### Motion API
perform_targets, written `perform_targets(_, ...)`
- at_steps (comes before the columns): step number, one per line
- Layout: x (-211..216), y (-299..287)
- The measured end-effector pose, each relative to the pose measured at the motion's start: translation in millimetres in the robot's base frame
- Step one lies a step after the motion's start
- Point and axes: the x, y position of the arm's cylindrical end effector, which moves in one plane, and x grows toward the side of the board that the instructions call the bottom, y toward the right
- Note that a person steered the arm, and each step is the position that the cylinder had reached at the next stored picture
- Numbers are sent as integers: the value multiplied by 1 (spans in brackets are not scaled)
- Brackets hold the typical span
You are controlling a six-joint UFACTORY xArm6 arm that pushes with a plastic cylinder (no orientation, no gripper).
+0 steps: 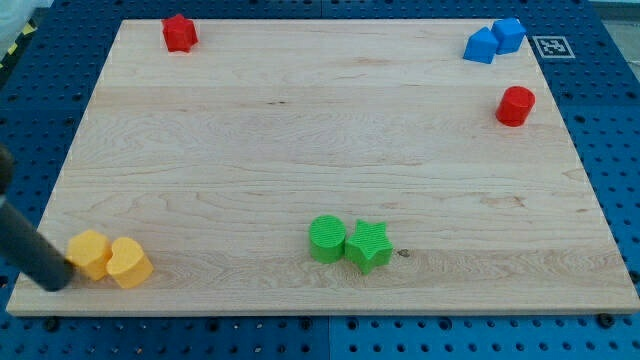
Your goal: Push the yellow heart towards the center
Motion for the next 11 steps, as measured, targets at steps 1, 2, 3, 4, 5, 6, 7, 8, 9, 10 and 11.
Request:
perform_targets(1,0,41)
perform_targets(2,0,64)
perform_targets(3,0,83)
perform_targets(4,0,90)
perform_targets(5,-1,87)
perform_targets(6,-19,88)
perform_targets(7,-29,113)
perform_targets(8,-42,145)
perform_targets(9,-58,154)
perform_targets(10,-63,152)
perform_targets(11,-69,130)
